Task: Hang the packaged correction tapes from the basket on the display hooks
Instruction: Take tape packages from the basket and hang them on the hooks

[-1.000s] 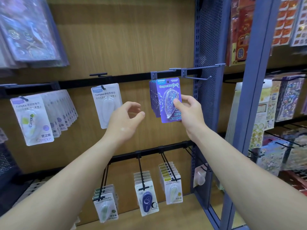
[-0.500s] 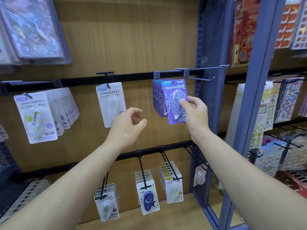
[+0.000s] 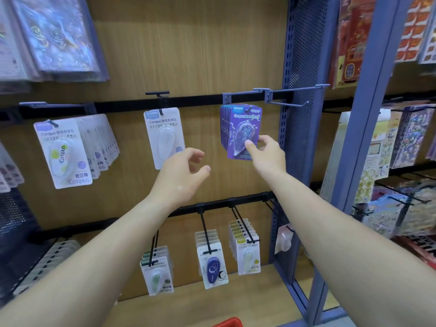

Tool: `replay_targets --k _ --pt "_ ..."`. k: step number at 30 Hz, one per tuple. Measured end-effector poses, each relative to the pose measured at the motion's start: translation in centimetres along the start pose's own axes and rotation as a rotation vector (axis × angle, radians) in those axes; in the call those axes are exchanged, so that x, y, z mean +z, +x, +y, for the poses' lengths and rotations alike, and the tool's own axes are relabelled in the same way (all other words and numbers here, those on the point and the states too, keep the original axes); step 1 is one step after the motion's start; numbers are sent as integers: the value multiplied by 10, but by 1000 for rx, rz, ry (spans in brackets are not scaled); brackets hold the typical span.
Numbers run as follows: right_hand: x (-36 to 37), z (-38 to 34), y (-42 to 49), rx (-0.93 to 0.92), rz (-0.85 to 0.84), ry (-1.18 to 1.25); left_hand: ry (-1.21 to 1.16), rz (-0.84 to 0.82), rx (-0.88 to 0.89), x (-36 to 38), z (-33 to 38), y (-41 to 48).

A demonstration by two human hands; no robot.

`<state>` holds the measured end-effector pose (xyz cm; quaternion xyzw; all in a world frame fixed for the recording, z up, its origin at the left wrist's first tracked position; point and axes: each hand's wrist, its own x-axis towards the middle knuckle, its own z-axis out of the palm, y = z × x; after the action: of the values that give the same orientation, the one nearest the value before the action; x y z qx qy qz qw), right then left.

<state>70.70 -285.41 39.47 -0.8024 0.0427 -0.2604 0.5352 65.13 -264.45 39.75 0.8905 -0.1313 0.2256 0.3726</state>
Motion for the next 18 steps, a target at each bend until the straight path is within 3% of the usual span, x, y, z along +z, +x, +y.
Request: replay_targets --k 6,13,18 --pt "15 31 -62 -25 -169 -452 42 -58 -61 -4 -26 -57" --pt "50 116 -194 -54 -755 -692 118 -257 -319 32 -115 -204" --pt "82 207 -279 44 -1012 -754 172 -472 -546 67 -191 -316"
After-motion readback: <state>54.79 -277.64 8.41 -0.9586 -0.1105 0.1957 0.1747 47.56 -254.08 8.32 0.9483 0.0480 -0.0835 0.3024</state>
